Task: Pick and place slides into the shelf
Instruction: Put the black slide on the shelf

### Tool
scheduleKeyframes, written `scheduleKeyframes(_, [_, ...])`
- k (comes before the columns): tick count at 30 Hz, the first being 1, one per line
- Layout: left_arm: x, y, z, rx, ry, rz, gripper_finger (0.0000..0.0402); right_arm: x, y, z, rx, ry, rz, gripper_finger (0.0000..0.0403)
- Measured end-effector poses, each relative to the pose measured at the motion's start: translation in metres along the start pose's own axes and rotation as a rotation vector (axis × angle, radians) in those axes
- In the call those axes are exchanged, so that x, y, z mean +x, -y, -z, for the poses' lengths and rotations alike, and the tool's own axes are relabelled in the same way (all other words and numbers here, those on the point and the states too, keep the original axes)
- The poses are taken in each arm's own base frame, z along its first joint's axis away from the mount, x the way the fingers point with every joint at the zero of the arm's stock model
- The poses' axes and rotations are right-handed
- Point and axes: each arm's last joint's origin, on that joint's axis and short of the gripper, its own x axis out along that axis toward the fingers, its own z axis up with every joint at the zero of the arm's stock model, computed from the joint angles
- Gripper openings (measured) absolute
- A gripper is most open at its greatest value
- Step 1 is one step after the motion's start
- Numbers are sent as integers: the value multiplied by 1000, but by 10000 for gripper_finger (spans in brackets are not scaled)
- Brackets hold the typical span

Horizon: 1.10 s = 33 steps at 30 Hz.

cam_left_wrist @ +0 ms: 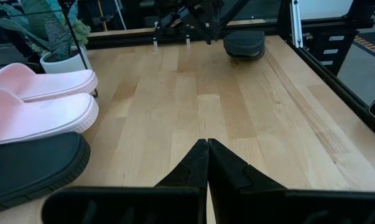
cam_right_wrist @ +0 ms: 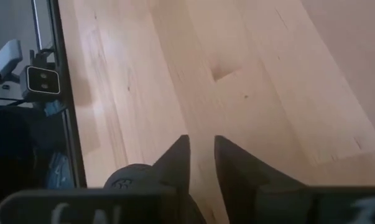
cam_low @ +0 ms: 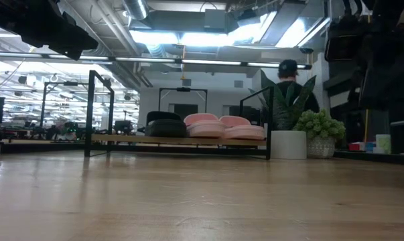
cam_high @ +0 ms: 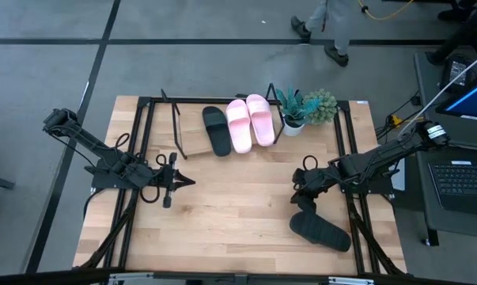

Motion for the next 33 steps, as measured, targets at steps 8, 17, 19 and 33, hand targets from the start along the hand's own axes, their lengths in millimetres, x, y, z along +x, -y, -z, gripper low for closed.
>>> scheduleKeyframes(8, [0,0,0,0,0,0,0,0,-4,-3,-78,17,-51,95])
scheduleKeyframes(17, [0,0,0,0,0,0,0,-5,-11,-8,-139,21,-56,62])
scheduleKeyframes(19, [0,0,0,0,0,0,0,-5,-12,-9,-138,24,-60,52])
scheduleKeyframes(33, [0,0,1,4,-7,-1,0,-11,-26,-17,-178,41,-90,6])
